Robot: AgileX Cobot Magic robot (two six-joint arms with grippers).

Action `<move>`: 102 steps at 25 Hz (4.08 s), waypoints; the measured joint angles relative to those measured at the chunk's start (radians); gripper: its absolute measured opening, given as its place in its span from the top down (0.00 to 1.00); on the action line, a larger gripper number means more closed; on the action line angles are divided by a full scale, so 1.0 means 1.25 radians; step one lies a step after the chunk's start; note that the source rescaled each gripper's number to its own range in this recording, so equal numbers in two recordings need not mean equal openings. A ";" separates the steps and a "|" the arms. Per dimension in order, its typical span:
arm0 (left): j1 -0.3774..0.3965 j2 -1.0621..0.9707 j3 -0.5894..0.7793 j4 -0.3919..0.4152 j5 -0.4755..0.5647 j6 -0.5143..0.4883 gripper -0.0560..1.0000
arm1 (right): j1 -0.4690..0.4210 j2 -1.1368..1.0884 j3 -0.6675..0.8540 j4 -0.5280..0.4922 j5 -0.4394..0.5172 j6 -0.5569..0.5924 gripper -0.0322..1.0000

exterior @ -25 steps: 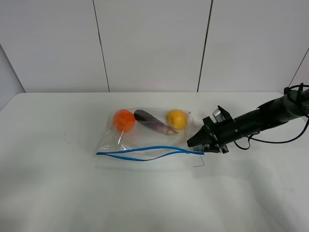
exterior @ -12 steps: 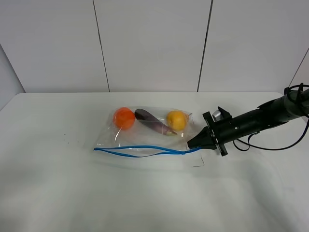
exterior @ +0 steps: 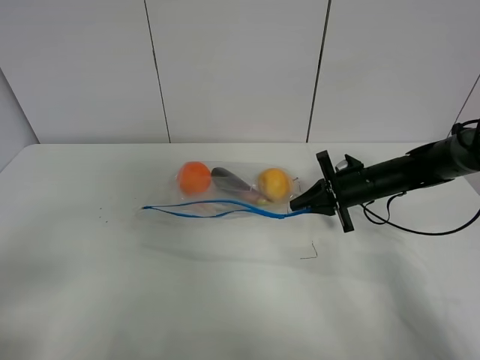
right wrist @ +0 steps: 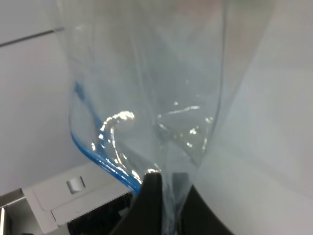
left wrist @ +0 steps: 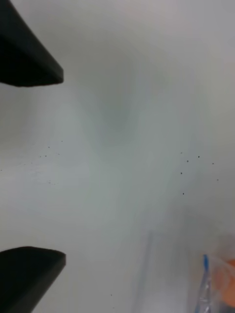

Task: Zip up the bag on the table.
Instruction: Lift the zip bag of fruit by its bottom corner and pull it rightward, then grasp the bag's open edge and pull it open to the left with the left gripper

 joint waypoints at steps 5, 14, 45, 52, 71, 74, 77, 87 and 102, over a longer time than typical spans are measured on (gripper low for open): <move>0.000 0.000 0.000 0.000 0.000 0.000 0.00 | 0.000 -0.004 0.000 0.000 0.000 0.008 0.97; 0.000 0.000 0.000 0.000 0.000 0.000 0.00 | 0.000 -0.004 0.000 0.023 0.000 0.018 0.97; 0.000 0.404 -0.182 -0.034 -0.052 -0.002 0.00 | 0.000 -0.004 0.000 0.033 0.000 0.021 0.97; 0.000 0.720 -0.263 0.005 -0.226 0.103 0.00 | 0.000 -0.004 0.000 0.033 0.000 0.021 0.97; 0.000 1.132 -0.269 0.243 -1.422 0.718 0.03 | 0.000 -0.004 0.000 0.034 0.000 0.021 0.97; -0.028 1.172 -0.269 0.344 -1.497 0.695 0.03 | 0.000 -0.004 0.000 0.034 0.000 0.021 0.97; -0.096 1.189 -0.253 0.430 -1.510 0.639 0.03 | 0.000 -0.004 0.000 0.034 0.000 0.021 0.97; -0.400 1.280 -0.179 0.503 -1.530 0.580 0.03 | 0.000 -0.004 0.000 0.034 0.000 0.021 0.97; -0.484 1.610 -0.269 0.419 -1.744 0.577 0.04 | 0.000 -0.004 0.000 0.034 0.000 0.021 0.97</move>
